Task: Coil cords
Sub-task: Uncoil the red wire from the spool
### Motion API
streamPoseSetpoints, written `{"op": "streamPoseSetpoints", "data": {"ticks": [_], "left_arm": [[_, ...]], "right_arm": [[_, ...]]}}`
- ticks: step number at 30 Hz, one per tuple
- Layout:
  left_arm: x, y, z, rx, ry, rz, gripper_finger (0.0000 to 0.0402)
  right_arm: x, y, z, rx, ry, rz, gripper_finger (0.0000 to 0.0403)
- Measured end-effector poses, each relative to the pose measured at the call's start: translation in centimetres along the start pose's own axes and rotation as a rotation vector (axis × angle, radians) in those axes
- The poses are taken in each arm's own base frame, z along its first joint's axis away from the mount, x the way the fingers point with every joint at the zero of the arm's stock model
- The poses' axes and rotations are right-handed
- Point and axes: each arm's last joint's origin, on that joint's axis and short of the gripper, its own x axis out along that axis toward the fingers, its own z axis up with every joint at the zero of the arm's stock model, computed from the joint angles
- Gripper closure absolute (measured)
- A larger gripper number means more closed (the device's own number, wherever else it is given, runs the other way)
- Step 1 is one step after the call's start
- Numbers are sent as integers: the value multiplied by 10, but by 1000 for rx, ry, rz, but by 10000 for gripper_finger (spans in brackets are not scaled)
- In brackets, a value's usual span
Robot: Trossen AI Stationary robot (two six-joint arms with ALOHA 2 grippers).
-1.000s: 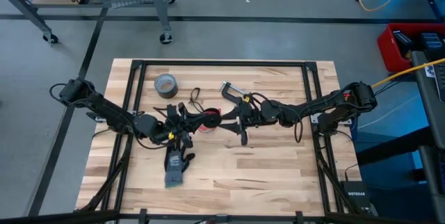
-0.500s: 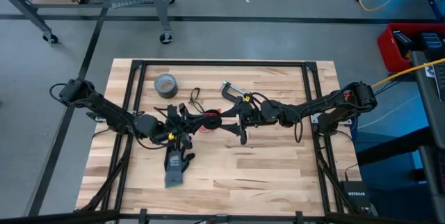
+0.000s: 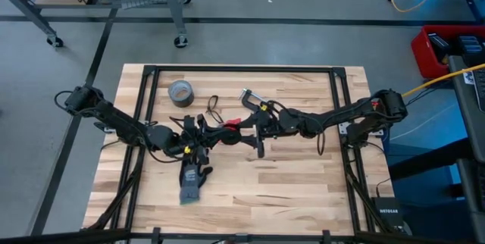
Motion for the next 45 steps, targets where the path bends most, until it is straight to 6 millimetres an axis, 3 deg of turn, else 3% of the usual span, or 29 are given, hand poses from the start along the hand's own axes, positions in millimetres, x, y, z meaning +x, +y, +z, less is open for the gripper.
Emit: {"op": "streamPoseSetpoints", "data": {"ticks": [4,15,22,27,45], "left_arm": [[0,0,0,21,-3,1,401],[0,0,1,66,-9,13,401],[-4,-1,14,108,-50,35,401],[-12,-8,18,125,-37,6,401],[-43,-23,-16,280,189,-24,401]], "right_arm": [[5,-1,-6,8,94,-21,188],[5,-2,-11,29,149,-35,258],[2,-5,-23,30,274,-63,269],[2,-5,-22,30,265,-61,270],[6,1,-11,41,243,56,270]]}}
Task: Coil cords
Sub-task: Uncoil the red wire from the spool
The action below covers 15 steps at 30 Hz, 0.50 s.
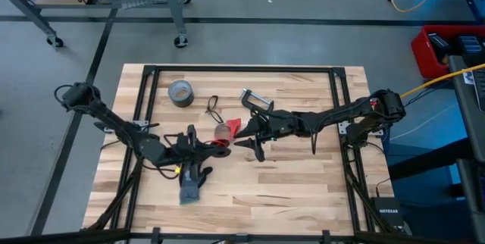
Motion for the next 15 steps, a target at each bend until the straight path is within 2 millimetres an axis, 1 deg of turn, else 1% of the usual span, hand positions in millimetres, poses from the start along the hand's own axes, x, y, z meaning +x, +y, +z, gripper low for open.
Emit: {"op": "streamPoseSetpoints", "data": {"ticks": [6,10,15], "left_arm": [[-9,-5,-10,-21,37,-87,401],[-8,-4,-10,-27,41,-105,401],[-5,-1,-9,-21,37,-105,401]], "right_arm": [[0,4,2,-14,-2,109,270],[-1,7,8,-33,-61,178,270],[-1,8,11,-59,-86,186,270]]}}
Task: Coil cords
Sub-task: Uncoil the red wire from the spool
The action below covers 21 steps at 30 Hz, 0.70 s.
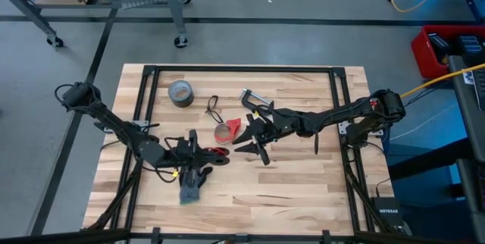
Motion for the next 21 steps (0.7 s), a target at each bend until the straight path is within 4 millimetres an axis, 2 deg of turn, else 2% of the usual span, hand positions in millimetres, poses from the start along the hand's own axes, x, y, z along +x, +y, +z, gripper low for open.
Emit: {"op": "streamPoseSetpoints", "data": {"ticks": [12,21], "left_arm": [[13,12,4,-16,-28,-50,401],[23,16,0,-22,-47,-99,401]], "right_arm": [[3,10,-2,-34,4,-1,270],[3,9,-2,-34,-1,-38,270]]}}
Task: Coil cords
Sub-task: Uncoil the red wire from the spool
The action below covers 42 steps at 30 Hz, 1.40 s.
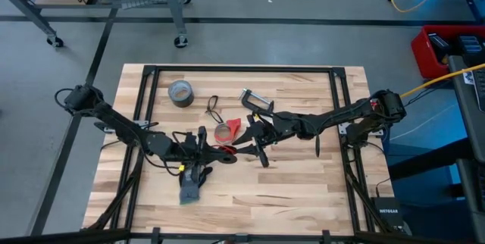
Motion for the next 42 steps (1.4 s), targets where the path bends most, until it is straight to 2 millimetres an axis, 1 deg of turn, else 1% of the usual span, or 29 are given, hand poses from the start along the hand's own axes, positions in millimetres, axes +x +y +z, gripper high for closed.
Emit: {"op": "streamPoseSetpoints", "data": {"ticks": [7,10,14,18,20,23,25,31,36,42], "left_arm": [[0,0,1,-3,-8,-3,401],[1,1,1,0,-12,2,401],[2,4,1,-2,-12,3,401],[3,4,1,0,-9,-6,401],[3,4,1,0,-7,-7,401],[3,4,1,-5,-7,-4,400],[3,4,1,-8,-5,-3,396],[3,6,2,9,-17,30,374],[5,12,3,86,-32,129,337],[3,17,6,156,-28,200,290]], "right_arm": [[0,0,0,-6,-1,-10,270],[0,0,0,-5,-1,-10,282],[0,0,0,-5,0,-10,323],[0,0,0,-20,2,-1,381],[0,0,0,-28,2,6,393],[0,0,0,-17,3,8,388],[0,0,-1,-7,6,8,394],[0,-1,-5,20,49,9,397],[0,-1,-8,28,82,7,398],[-1,-2,-12,40,124,-6,400]]}}
